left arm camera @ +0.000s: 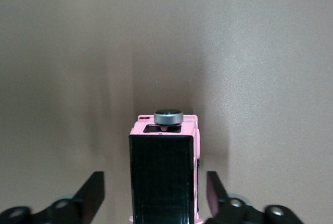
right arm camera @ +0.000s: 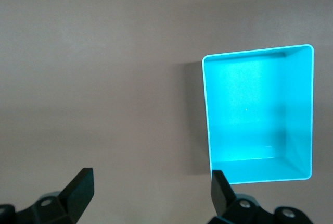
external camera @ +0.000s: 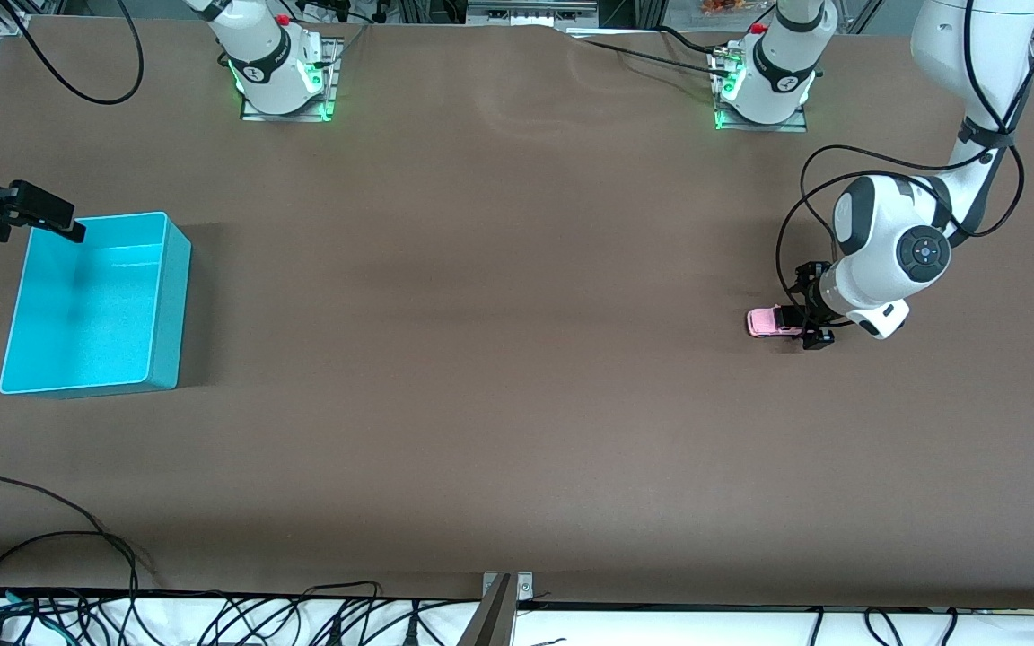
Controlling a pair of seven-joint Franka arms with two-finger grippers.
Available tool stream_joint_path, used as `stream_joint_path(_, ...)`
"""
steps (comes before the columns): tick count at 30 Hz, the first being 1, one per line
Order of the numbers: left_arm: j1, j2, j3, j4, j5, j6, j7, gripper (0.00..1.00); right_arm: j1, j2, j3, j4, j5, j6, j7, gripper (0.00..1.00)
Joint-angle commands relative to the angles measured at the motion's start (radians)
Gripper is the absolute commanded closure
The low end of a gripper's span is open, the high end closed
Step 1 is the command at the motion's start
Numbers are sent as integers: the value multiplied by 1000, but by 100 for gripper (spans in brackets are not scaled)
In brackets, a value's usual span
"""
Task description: Wind and store pink jeep toy
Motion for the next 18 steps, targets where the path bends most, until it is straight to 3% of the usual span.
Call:
stream_joint_path(1,7,-10,-4,-16,14,16,-21,43,-1,4,5,17,-7,-17,-13,0)
stream_joint_path(6,8,-11,-4,-13,14,16,-24,77,-1,4,5,17,-7,-17,-11,0)
stream_joint_path(9,8,-16,-4,-7,14,9,-24,91,-1,4,5,17,-7,-17,-11,0)
stream_joint_path(18,-7,-47,-7,37,16,-22,-70,92,-1,4,5,17,-7,-17,-11,0)
